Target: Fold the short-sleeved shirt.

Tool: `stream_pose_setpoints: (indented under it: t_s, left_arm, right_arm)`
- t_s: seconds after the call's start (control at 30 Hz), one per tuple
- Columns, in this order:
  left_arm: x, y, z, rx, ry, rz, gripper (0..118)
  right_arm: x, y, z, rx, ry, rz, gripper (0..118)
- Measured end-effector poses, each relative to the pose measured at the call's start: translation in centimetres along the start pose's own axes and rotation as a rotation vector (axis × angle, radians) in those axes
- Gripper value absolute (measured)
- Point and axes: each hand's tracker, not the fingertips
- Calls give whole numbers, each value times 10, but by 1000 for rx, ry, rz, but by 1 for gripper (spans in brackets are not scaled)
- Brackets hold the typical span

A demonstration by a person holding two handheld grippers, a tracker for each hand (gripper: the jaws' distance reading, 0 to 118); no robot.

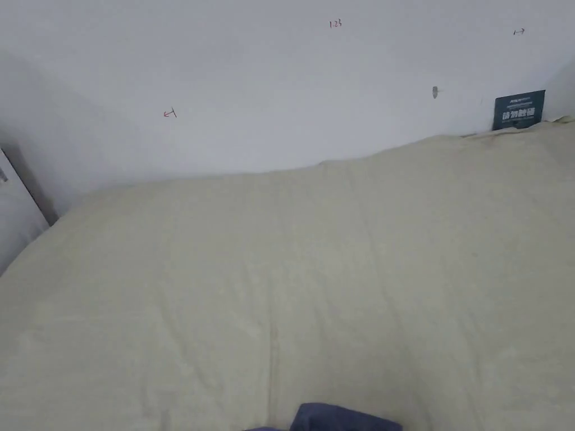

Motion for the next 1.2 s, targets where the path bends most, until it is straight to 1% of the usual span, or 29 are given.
stream_pose_setpoints:
  t_s: [0.03,0.07,0.13,0.17,0.27,0.33,0.37,0.43,0.47,0.5,0.53,0.57,0.6,0.63,0.67,0.7,0.77,0.87,0.9,0.93,1.0,1.1,1.17,1.2]
  left_arm:
    - [5,5,10,-5,-12,-3,3]
    - [10,6,25,38,-67,-16,3]
    - [14,14,64,117,-208,-65,3]
    - [16,22,87,149,-194,-101,3]
    - [5,47,140,224,-34,-158,4]
    - [-10,61,165,257,66,-184,4]
    - [-19,63,174,262,127,-194,4]
    - [-40,69,178,195,166,-170,6]
    - [-50,70,176,174,175,-146,6]
    - [-59,72,172,158,165,-125,10]
    - [-68,72,166,160,148,-115,22]
    - [-78,74,159,178,156,-100,38]
    - [-85,75,151,176,173,-98,58]
    - [-93,76,143,164,173,-90,80]
    - [-99,77,137,137,142,-73,87]
    - [-102,77,130,115,72,-46,88]
    - [-107,79,114,60,-14,28,88]
    - [-103,82,85,-56,-15,28,86]
    - [-100,82,77,-102,0,15,82]
    - [-94,83,71,-129,-2,-13,72]
    - [-82,87,69,-137,43,-93,40]
    - [-77,97,81,-131,16,-71,34]
    - [-79,110,101,-66,-42,-29,33]
    - [-84,121,115,-20,-42,27,33]
  right_arm:
    - [-8,0,-3,1,17,12,2]
    - [-17,0,-7,1,34,19,2]
    - [-33,-1,-18,-17,106,14,2]
    - [-42,-1,-27,-29,147,17,2]
    - [-71,0,-64,-81,228,52,2]
    - [-89,3,-95,-130,212,76,2]
    - [-96,4,-110,-140,222,97,2]
    - [-102,3,-135,-172,236,90,2]
    - [-100,-1,-149,-221,216,91,2]
    - [-97,-7,-163,-247,187,101,2]
    - [-91,-13,-173,-271,155,94,2]
    - [-81,-19,-179,-278,169,62,2]
    - [-71,-23,-181,-252,214,8,1]
    - [-65,-22,-175,-217,252,-63,1]
    - [-65,-20,-173,-246,239,-38,1]
    - [-66,-20,-172,-245,235,-25,1]
    - [-68,-20,-169,-240,239,5,1]
    - [-66,-20,-170,-243,247,-9,1]
    - [-66,-20,-170,-245,249,-6,1]
    - [-66,-19,-170,-246,251,1,1]
    - [-67,-18,-168,-245,251,20,1]
    - [-72,-10,-157,-252,255,15,1]
    - [-77,-3,-143,-203,259,4,1]
    - [-79,0,-137,-179,265,3,1]
